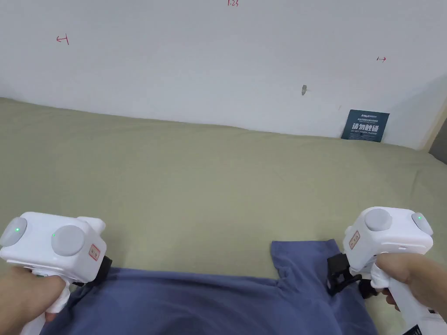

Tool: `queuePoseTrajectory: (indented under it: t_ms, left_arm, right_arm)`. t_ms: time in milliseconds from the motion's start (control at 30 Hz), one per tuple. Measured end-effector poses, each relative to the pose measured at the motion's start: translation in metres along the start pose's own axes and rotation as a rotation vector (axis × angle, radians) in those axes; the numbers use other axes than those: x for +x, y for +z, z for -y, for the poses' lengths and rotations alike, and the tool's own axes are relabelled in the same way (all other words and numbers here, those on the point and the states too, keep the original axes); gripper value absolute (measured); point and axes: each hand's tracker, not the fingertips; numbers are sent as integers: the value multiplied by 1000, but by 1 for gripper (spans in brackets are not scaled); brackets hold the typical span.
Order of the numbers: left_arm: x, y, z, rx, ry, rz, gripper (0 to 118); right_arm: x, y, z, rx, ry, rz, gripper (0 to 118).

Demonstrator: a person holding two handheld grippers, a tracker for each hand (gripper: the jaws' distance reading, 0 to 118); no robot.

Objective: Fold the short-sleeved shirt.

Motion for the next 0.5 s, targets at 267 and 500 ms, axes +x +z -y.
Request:
queuePoseTrajectory:
  t_ms: [267, 500]
  left_arm:
    - [-22, 17, 3, 51, 40, 86, 2]
    - [-26, 81, 16, 166, -71, 98, 2]
  right_arm:
    - [-4, 49, 19, 207, 15, -7, 0]
    - [4, 132, 79, 385, 43, -117, 0]
